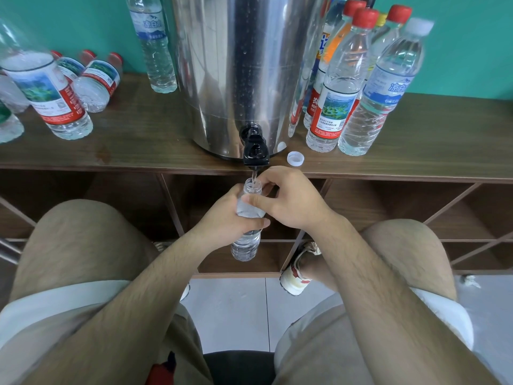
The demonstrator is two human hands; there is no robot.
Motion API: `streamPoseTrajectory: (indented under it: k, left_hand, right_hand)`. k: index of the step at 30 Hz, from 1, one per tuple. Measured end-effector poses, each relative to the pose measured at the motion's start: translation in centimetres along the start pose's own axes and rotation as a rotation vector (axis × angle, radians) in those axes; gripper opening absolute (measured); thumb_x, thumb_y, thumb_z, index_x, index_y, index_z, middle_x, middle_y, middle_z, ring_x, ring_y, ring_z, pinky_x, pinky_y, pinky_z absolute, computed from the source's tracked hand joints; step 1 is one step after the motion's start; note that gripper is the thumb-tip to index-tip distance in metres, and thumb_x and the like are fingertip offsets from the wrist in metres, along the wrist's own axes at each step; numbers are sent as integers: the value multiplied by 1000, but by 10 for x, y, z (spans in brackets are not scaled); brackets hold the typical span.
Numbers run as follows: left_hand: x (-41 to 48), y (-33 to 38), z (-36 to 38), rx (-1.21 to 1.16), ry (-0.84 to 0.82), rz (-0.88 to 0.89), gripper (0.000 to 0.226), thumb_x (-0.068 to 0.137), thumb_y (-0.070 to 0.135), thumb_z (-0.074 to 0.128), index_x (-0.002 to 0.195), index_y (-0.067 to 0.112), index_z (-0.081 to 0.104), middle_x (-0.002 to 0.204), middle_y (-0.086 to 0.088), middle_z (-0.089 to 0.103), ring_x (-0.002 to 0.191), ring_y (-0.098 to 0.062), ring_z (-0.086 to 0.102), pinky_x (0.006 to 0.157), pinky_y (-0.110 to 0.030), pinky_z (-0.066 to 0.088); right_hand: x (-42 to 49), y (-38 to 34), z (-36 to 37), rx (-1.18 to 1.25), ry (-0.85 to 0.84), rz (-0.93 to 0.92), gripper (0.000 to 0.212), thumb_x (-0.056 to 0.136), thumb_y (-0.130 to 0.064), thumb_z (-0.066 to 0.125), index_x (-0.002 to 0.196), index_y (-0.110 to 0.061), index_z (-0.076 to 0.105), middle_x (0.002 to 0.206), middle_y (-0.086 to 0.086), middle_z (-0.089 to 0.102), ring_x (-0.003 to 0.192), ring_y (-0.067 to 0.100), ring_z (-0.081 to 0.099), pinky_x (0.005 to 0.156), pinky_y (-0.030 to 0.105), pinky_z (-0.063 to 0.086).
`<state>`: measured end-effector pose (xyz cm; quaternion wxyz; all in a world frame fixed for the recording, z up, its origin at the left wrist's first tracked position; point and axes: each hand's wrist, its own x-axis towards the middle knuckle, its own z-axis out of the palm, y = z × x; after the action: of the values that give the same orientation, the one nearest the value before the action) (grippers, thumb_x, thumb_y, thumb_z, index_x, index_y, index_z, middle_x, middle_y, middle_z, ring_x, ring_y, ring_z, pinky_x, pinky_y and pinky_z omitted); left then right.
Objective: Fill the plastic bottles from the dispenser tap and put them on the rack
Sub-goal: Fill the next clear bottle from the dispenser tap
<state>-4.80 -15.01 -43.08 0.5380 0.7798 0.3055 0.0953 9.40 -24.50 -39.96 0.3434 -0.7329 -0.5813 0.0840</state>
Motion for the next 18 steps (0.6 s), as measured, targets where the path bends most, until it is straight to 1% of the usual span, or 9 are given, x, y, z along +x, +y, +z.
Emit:
streamPoseTrajectory:
  k: [9,18]
  left_hand:
    - [0,1,0,15,-2,-5,74,79,23,89,142,26,50,126,5,67,118,-16,65,106,-46,54]
    - [1,1,1,42,6,3,73,79,24,89,141,26,50,122,7,67,114,-14,66,104,-43,55]
  right_hand:
    - [0,-1,-1,1,-5,2,30,87,-41,81,94,-13,75,90,-1,68,82,14,63,74,39,54]
    - [0,-1,0,0,-8,11,28,88,-41,80,95,-14,75,90,-2,68,82,14,63,74,40,54]
